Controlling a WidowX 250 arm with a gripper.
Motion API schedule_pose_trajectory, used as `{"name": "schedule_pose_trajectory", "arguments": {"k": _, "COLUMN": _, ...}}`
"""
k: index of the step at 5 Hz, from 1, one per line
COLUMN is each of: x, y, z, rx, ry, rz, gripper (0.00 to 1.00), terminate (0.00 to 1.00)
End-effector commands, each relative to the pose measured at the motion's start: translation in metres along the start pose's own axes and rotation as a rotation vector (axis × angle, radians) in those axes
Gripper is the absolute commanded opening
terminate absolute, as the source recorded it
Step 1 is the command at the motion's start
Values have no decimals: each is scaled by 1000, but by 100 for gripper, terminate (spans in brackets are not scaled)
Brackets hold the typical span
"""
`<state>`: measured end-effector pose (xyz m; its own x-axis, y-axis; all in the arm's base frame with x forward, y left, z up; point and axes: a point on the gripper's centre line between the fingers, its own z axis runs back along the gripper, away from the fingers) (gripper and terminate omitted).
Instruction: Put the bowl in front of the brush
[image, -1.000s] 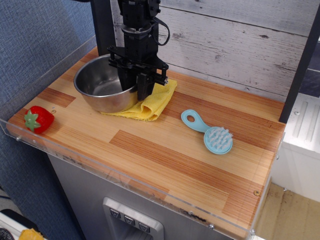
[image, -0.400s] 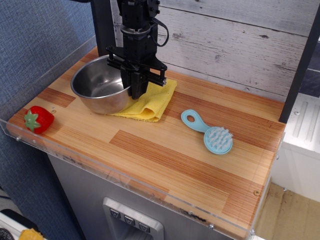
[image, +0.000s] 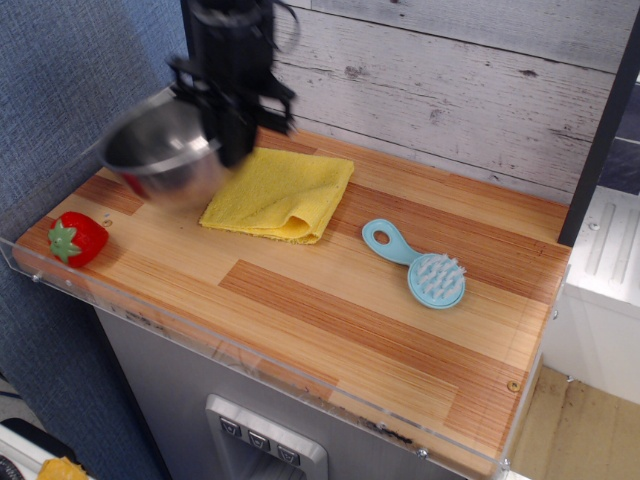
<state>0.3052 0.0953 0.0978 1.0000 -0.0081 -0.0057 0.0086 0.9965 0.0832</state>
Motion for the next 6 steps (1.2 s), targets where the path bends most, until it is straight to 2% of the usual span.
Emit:
{"name": "schedule_pose_trajectory", "arguments": {"k": 1, "x": -27, "y": -4, "z": 77, "rx": -21, "ry": -138, "rz": 11, "gripper": 0, "terminate": 0}}
{"name": "schedule_pose_trajectory", "arguments": {"k": 2, "x": -42, "y": -44, "z": 82, "rx": -60, "ry": -146, "rz": -53, "gripper": 0, "terminate": 0}}
{"name": "schedule_pose_trajectory", "arguments": {"k": 3, "x": -56, "y": -77, "z": 78, "rx": -68, "ry": -141, "rz": -100, "gripper": 0, "terminate": 0}}
{"name": "schedule_pose_trajectory", "arguments": {"k": 4, "x": -71, "y": -100, "z": 64, "rx": -54, "ry": -110, "rz": -134, "gripper": 0, "terminate": 0}}
{"name": "schedule_pose_trajectory", "arguments": {"k": 5, "x": -89, "y": -115, "z": 35, "rx": -60, "ry": -56, "rz": -162, "gripper": 0, "terminate": 0}}
{"name": "schedule_pose_trajectory", "arguments": {"k": 6, "x": -98, "y": -124, "z": 18, "rx": -62, "ry": -32, "rz": -182, "gripper": 0, "terminate": 0}}
